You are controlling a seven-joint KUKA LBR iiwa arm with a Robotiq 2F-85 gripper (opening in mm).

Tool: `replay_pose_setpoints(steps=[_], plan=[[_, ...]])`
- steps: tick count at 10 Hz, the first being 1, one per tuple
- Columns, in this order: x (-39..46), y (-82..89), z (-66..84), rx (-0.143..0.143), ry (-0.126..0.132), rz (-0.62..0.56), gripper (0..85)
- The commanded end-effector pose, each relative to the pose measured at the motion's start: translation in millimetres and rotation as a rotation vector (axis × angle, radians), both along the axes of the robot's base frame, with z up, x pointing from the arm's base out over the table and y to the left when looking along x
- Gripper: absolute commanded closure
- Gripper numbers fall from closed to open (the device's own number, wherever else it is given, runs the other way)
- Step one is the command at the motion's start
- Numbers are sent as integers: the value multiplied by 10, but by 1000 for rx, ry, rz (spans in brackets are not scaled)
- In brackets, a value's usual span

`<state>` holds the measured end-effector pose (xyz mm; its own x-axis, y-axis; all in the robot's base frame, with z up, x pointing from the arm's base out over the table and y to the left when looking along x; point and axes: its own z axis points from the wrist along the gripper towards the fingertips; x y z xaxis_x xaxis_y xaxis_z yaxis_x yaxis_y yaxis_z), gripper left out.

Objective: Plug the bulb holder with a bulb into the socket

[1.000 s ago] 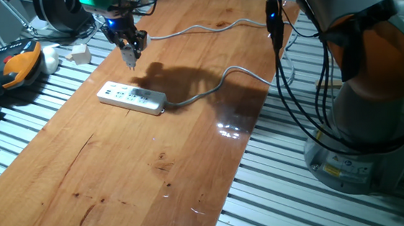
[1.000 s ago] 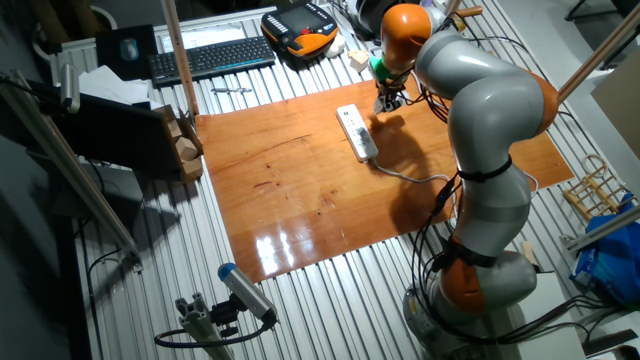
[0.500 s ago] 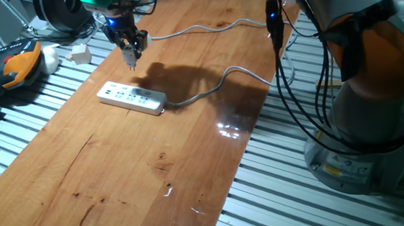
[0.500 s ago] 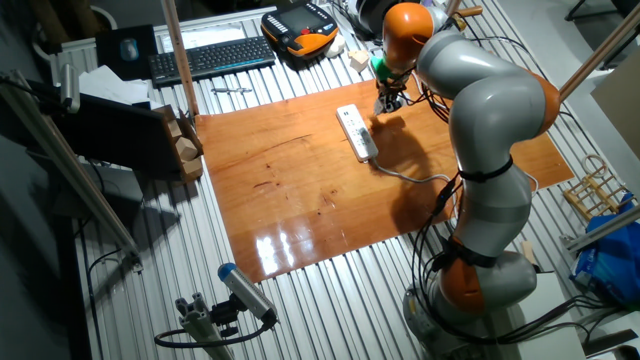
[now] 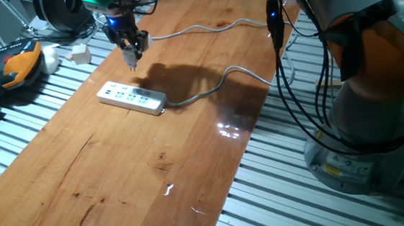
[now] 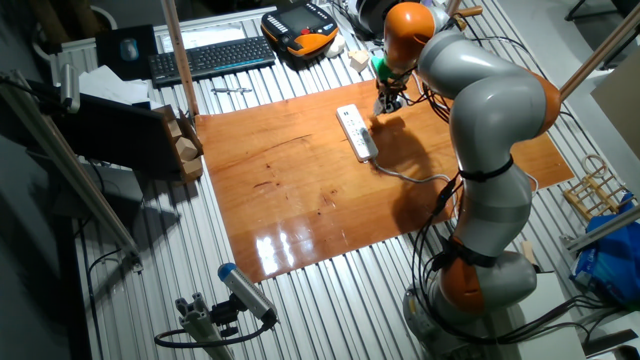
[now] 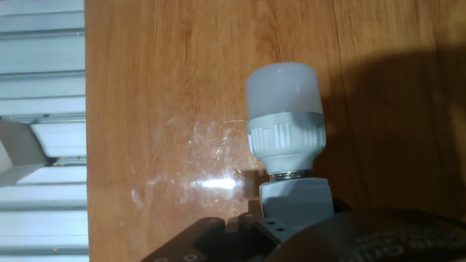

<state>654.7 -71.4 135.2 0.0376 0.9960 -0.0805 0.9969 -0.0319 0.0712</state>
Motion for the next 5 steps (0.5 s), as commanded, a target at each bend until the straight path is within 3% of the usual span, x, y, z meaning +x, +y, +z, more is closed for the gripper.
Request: replay_pose_setpoints(steps=[1,5], plan=[[-13,3,8,-12,-3,-34,850],[-24,0,18,-9,-7,-249,850]])
